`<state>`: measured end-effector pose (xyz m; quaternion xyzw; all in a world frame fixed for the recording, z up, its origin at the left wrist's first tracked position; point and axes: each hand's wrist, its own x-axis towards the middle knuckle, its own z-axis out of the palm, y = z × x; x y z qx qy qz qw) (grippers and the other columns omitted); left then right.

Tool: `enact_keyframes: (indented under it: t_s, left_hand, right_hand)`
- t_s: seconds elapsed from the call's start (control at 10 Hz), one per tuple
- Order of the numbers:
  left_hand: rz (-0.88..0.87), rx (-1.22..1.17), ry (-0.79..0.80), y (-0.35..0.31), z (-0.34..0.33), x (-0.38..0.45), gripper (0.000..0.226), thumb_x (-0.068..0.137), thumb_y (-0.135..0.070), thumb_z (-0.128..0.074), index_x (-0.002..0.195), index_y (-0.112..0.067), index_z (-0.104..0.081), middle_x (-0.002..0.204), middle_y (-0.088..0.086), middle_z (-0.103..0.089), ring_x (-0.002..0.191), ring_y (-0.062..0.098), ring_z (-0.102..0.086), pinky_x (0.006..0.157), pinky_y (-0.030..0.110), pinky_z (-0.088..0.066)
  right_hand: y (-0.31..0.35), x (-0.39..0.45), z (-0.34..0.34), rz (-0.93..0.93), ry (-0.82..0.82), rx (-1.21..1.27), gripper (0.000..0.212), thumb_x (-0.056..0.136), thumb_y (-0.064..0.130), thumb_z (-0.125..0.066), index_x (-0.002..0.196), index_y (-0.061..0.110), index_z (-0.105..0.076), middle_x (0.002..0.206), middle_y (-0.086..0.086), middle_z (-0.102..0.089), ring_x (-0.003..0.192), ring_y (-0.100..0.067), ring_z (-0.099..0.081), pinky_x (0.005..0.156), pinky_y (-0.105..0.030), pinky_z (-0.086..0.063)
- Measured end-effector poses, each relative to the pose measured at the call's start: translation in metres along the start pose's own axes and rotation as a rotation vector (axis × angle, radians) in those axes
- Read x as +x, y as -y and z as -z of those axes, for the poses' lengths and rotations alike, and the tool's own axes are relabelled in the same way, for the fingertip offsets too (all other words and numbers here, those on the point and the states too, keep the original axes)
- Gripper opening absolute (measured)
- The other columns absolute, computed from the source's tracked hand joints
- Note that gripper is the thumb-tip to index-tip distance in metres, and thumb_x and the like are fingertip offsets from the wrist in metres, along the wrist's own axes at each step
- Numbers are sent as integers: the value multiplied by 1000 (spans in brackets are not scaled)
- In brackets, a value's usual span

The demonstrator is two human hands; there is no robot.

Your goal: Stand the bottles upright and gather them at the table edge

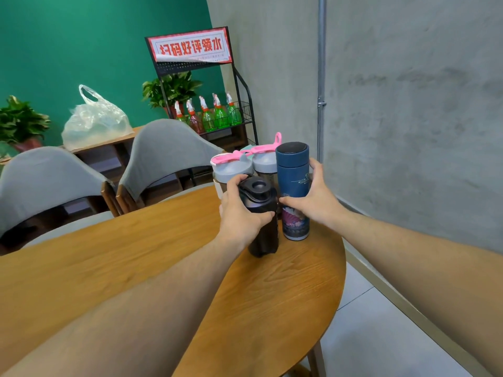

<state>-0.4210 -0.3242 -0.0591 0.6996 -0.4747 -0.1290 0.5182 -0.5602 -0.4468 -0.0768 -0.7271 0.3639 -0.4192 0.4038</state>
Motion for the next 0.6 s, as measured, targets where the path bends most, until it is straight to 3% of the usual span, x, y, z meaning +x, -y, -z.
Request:
enact_keyframes:
  t_s: [0.2, 0.6]
  left_hand:
    - [30, -6, -12, -2, -1, -3, 102, 65, -12, -88, 143, -39, -29, 145, 1, -39, 135, 23, -35, 111, 44, -38]
    - [123, 13, 21, -14, 13, -15, 118, 64, -24, -93, 153, -36, -16, 155, 7, -26, 144, 29, -28, 114, 50, -34]
  right_hand:
    - [1, 2, 5, -23, 71, -19, 111, 74, 14, -85, 151, 33, -7, 152, -4, -33, 132, -24, -45, 98, -41, -48]
    - [12, -20, 13, -162, 70, -61, 115, 67, 26, -90, 151, 28, -11, 154, -9, -33, 138, -27, -40, 105, -45, -44]
